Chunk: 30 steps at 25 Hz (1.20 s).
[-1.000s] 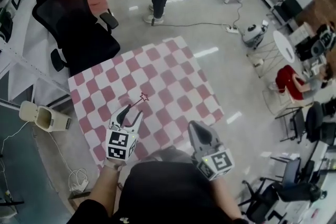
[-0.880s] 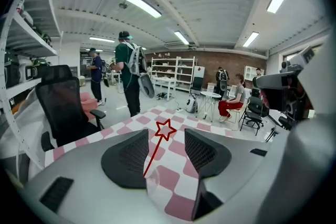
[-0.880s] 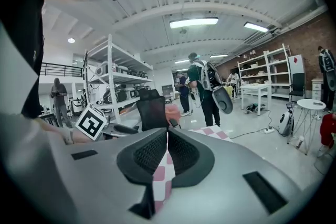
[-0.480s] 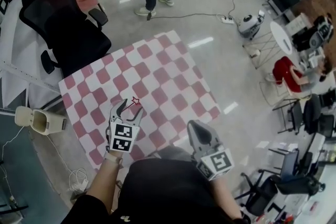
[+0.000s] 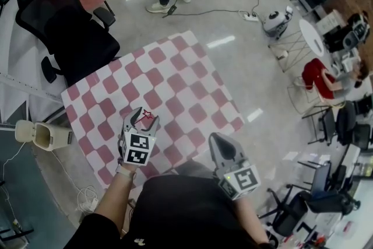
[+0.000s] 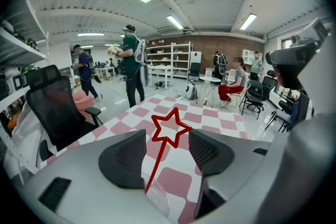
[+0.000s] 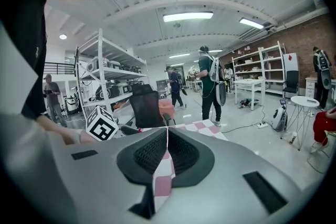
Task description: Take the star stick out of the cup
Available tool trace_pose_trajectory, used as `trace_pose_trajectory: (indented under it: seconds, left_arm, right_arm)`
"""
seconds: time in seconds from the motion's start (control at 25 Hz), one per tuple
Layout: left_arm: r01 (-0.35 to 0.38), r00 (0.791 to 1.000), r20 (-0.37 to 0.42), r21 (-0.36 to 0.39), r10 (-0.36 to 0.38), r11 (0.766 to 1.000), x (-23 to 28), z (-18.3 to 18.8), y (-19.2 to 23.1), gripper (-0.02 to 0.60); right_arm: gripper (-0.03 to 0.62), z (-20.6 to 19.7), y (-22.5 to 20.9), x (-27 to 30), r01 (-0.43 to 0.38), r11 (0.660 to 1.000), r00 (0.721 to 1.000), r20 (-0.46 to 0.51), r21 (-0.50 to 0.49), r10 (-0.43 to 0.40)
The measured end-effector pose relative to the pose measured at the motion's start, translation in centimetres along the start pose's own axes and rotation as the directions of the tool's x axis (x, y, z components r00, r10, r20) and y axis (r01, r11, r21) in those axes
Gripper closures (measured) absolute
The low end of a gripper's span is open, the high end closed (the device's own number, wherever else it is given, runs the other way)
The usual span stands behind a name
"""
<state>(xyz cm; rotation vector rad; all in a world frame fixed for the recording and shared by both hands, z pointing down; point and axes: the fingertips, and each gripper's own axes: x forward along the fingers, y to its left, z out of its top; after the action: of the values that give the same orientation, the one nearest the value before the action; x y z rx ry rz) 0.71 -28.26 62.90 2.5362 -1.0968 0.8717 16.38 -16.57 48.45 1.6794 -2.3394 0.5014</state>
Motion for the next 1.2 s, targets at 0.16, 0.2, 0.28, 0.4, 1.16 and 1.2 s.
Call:
trace_pose_trajectory:
  seconds: [0.16,0.2,0.28,0.4,1.16,1.2]
  left_arm:
    - [-0.011,1.0,-0.011,-0.001,0.011,1.0,-0.3,0.1,0.0,0.316]
    - [-0.015,1.0,-0.005,-0.001,0.015,1.0,-0.4,0.1,0.1,0.338]
    - [-0.028,1.0,0.008,-0.003,0.028,1.0,-0.7,0.2,0.3,0.37]
    - [-0.051,0.998,0.03,-0.001,0.051,0.999,-1.3,0.6,0.6,0.402]
    - [-0.182,0.966,0.173,-0.077,0.193,0.98,-9.9,5.9,2.8,0.414]
    - [-0.186,0.962,0.186,-0.087,0.2,0.979,-10.7,6.4,3.0,0.414]
  right_arm:
    - [0.574,0.2,0.0,0.2,-0.013,1.0,1.0,0.005,-0.005,0.013]
    - [0.574,0.1,0.0,0.2,-0.015,1.0,1.0,0.002,-0.001,0.015]
    - [0.574,-0.1,0.1,0.2,-0.027,1.0,1.0,-0.006,-0.008,0.027]
    - [0.574,-0.2,0.2,0.2,-0.044,0.999,0.999,-0.002,-0.019,0.043]
    - [0.574,2.1,2.6,1.7,-0.18,0.983,0.982,0.049,-0.046,0.182]
    - [0.572,1.9,2.8,2.0,-0.192,0.98,0.98,0.043,-0.055,0.194]
